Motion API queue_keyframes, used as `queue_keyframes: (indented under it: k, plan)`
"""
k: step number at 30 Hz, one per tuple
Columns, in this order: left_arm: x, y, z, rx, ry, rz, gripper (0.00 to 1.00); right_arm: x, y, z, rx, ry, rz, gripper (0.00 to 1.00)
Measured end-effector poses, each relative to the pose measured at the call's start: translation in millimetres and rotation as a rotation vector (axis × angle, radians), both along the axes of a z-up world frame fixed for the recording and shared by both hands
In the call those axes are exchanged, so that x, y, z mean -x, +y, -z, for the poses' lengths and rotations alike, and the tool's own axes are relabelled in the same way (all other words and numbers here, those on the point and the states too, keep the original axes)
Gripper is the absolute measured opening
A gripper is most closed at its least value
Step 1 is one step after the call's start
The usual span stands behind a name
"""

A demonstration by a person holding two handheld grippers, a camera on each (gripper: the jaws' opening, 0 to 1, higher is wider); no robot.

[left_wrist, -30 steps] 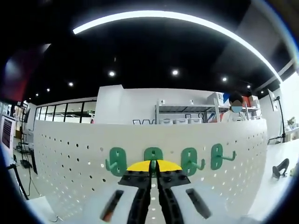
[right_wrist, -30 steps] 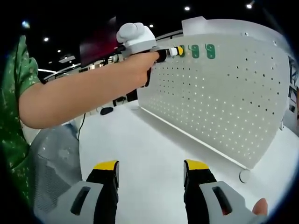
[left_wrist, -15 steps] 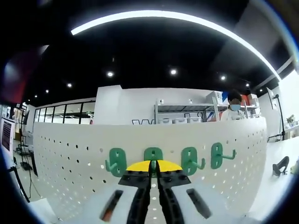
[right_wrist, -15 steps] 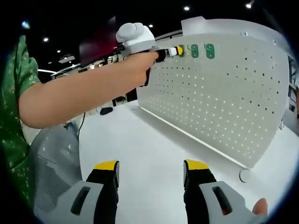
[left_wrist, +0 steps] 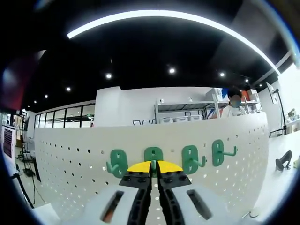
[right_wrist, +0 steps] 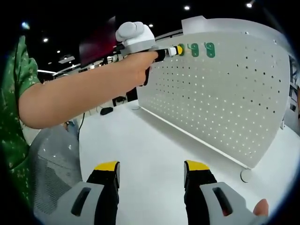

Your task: Insert the hook assembly into the mounting plate slot until the hook locks in place.

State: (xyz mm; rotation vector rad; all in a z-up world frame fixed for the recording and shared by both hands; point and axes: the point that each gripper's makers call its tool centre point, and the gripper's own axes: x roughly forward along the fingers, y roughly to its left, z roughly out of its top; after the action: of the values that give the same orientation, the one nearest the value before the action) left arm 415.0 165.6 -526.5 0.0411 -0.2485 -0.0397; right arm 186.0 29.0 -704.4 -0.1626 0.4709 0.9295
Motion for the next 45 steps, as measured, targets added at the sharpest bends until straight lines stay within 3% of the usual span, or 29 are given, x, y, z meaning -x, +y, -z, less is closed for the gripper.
queue_keyframes:
  k: [13, 20, 24, 27, 31, 41, 45]
  plan:
    - [-0.9, -0.2, 0.5, -0.035, 0.015, -0.003, 0.04, 1.7, -0.6, 1.3, 0.000, 0.003, 0.000, 0.56]
    - [-0.3, 0.1, 0.4, -0.016, 0.024, 0.013, 0.04, 1.0, 1.0, 0.8, 0.001, 0.000, -0.005, 0.56]
    - [0.9, -0.2, 0.1, -0.012, 0.024, 0.012, 0.12, 0.5, 1.8, 0.8, 0.003, 0.000, -0.008, 0.56]
    - [0.6, 0.2, 0.7, -0.012, 0.030, 0.016, 0.04, 0.7, 1.6, 0.7, 0.002, 0.000, -0.007, 0.56]
    - [1.0, 0.2, -0.1, -0.018, 0.026, 0.014, 0.04, 1.5, 1.0, 2.4, 0.005, 0.004, -0.008, 0.56]
    - [-0.1, -1.0, -0.1, -0.109, 0.039, -0.009, 0.03, 1.9, 1.2, 3.9, 0.005, 0.009, -0.010, 0.56]
    - [-0.8, -2.3, 2.7, -0.178, 0.046, -0.026, 0.02, 1.9, 1.6, 3.9, 0.004, 0.008, -0.012, 0.56]
